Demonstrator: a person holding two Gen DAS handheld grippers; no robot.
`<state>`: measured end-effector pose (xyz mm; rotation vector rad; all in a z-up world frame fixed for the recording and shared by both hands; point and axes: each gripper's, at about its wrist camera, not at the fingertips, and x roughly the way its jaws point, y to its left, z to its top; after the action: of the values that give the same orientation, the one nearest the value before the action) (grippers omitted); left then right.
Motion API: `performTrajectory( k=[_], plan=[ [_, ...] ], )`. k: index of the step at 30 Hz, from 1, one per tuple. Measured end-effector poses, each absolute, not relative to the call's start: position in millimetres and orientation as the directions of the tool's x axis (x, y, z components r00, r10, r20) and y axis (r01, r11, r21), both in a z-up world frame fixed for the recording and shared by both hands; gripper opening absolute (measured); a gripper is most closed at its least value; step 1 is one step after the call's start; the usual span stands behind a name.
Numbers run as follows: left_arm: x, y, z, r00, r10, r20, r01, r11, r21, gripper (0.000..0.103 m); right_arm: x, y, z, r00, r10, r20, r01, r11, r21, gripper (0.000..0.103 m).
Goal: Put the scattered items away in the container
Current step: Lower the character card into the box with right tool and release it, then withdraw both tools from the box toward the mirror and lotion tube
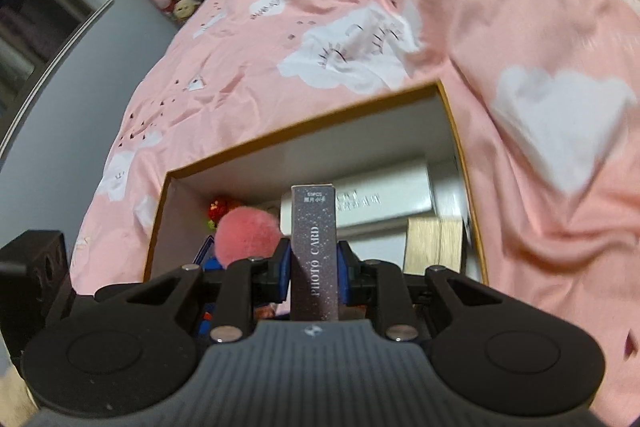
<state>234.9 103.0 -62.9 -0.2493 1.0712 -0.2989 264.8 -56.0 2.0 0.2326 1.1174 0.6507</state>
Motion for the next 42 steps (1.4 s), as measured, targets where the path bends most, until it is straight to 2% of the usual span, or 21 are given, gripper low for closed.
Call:
performTrajectory(
  k=[4, 9, 16, 20, 35, 39, 42],
  plan=[
    [230.7, 106.6, -65.2, 0.465, -0.369, -0.805, 0.097, 0.925, -0.368, 0.050, 258.0, -60.6, -7.1, 0.280, 0.552, -0.785, -0.315, 0.826, 0.468, 0.025],
    [225.8, 107.6, -67.9, 0.494, -0.378, -0.783, 0.066, 0.914, -0.400, 0.048, 246.8, -54.7, -10.4, 0.311, 0.472, -0.825, -0.319, 0.870, 0.377, 0.025],
    [220.7, 109.0, -72.3, 0.510, -0.416, -0.753, 0.027, 0.883, -0.469, 0.034, 236.3, -37.1, -18.6, 0.321, 0.393, -0.862, -0.355, 0.894, 0.275, 0.025],
    [218.7, 110.0, -73.9, 0.520, -0.427, -0.740, 0.016, 0.871, -0.491, 0.033, 233.3, -31.7, -18.8, 0.340, 0.358, -0.870, -0.367, 0.902, 0.228, 0.027],
    [213.4, 103.9, -78.1, 0.543, -0.450, -0.708, -0.015, 0.839, -0.545, 0.031, 227.5, -44.5, -13.1, 0.334, 0.401, -0.853, -0.367, 0.889, 0.274, 0.027],
    [208.0, 96.3, -75.0, 0.574, -0.393, -0.718, -0.029, 0.867, -0.498, 0.031, 224.3, -48.6, -10.1, 0.358, 0.424, -0.832, -0.389, 0.878, 0.280, 0.028],
    [201.6, 91.8, -69.2, 0.602, -0.346, -0.719, -0.037, 0.888, -0.458, 0.031, 220.3, -49.2, -7.3, 0.393, 0.415, -0.821, -0.414, 0.877, 0.245, 0.034]
  ],
)
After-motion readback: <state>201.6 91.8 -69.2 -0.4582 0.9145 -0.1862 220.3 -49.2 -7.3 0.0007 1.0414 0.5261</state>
